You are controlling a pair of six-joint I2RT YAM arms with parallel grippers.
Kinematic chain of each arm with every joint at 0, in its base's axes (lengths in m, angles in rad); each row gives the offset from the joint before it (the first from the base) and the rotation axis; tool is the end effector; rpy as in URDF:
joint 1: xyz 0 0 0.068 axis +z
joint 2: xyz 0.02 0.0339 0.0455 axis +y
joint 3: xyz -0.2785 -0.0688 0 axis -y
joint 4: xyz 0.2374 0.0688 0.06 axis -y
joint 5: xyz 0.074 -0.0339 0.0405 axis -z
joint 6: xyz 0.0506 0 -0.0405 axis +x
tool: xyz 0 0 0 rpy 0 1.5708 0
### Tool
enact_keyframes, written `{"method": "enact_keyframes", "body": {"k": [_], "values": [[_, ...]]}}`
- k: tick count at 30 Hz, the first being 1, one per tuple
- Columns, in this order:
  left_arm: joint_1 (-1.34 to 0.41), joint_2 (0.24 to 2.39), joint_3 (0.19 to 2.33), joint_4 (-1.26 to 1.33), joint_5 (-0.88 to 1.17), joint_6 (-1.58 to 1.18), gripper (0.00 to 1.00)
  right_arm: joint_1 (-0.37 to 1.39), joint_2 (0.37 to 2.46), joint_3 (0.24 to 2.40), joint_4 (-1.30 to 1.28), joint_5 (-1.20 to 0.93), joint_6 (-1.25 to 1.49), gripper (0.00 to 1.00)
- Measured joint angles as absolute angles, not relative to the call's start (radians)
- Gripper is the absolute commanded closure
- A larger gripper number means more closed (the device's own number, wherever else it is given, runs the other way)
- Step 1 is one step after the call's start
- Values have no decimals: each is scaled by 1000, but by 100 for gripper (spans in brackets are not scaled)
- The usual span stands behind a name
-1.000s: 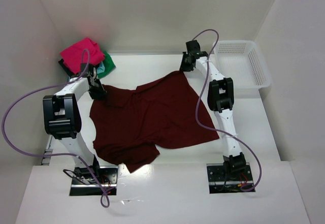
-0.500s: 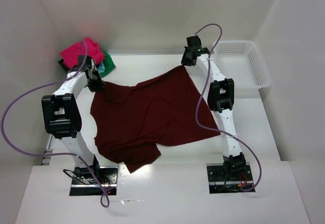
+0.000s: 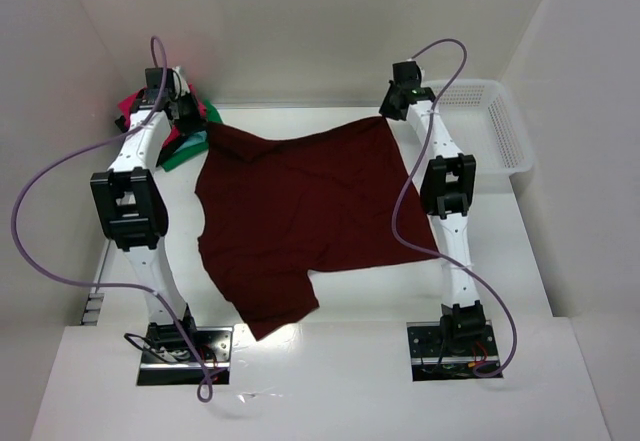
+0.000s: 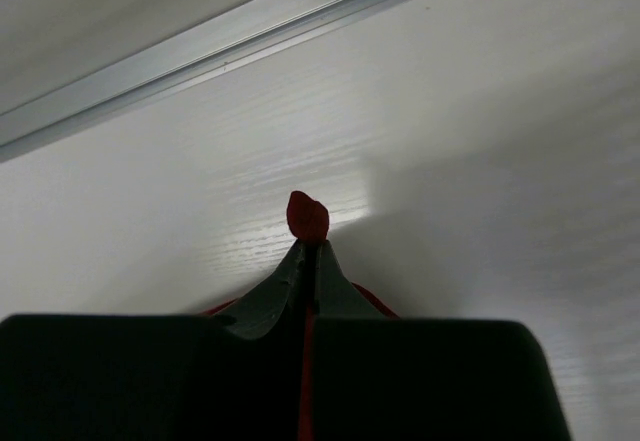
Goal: Fold and stack the t-shirts
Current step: Fold the flattened tshirt in 1/3 of the way
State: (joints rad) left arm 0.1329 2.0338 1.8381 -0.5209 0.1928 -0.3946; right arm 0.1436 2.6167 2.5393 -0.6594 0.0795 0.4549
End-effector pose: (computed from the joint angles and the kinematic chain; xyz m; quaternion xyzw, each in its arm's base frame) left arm 0.4792 0.0543 0.2941 -0.1977 0.8850 -0.1407 0.3974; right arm 0.5890 0.0811 0.2109 0.1575 0.9000 0.0846 0.3974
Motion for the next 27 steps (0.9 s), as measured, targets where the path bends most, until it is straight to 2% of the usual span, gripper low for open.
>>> {"method": "enact_keyframes", "body": {"k": [7,17,27], "values": [[133,2158,2080,-549,299,-395,100,120,2617,2539,-656,99,455,100],[123,2202,2245,-618,363,-387,100,116,2617,2539,-635,102,455,100],[106,2189,2223,-656,342,-358,100,116,2595,2469,-618,105,455,100]]}}
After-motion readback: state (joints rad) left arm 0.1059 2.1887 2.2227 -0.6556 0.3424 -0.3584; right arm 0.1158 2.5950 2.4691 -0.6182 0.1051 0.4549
